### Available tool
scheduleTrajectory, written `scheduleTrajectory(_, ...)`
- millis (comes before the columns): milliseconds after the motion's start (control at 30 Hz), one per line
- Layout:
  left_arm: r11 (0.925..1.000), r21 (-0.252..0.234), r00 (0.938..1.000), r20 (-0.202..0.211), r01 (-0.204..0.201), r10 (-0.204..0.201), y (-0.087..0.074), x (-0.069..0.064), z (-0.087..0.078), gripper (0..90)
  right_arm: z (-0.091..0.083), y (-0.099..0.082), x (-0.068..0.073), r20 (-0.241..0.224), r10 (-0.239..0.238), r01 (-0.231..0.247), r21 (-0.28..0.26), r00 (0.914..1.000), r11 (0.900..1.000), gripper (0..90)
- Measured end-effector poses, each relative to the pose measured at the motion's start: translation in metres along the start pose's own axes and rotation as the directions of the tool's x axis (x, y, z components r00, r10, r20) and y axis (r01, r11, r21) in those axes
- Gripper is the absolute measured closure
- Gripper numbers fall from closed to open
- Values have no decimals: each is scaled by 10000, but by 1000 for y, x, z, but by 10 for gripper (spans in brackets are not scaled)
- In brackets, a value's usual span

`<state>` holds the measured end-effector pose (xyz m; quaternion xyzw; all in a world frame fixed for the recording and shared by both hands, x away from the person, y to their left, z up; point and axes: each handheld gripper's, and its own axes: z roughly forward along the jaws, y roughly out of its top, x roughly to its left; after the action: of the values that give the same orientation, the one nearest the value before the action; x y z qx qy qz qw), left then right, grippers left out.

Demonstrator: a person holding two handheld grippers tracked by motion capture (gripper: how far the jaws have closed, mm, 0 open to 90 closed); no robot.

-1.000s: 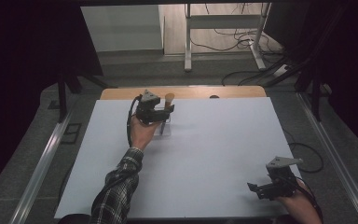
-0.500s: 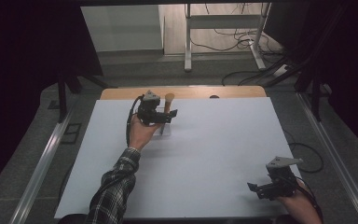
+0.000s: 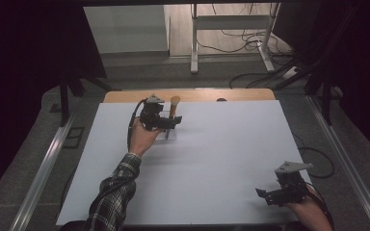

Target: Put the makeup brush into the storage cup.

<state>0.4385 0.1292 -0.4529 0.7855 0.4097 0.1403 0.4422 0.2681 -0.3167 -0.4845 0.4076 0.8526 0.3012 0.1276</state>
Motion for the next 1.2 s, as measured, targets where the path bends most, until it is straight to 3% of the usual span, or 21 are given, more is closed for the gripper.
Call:
scheduleTrajectory(467,9988,324,9993,-50,-356,358,-5,1,-11,23,0,0,0,36,2,-2,-3,10000,10000,7)
scheduleTrajectory(733,9959,446,9968,-30,-793,795,-8,-2,-15,7,0,0,0,58,7,-7,0,10000,10000,7)
scheduleTrajectory(1200,9948,537,9962,158,-869,861,-14,-5,-22,0,0,0,0,73,3,-3,0,10000,10000,7)
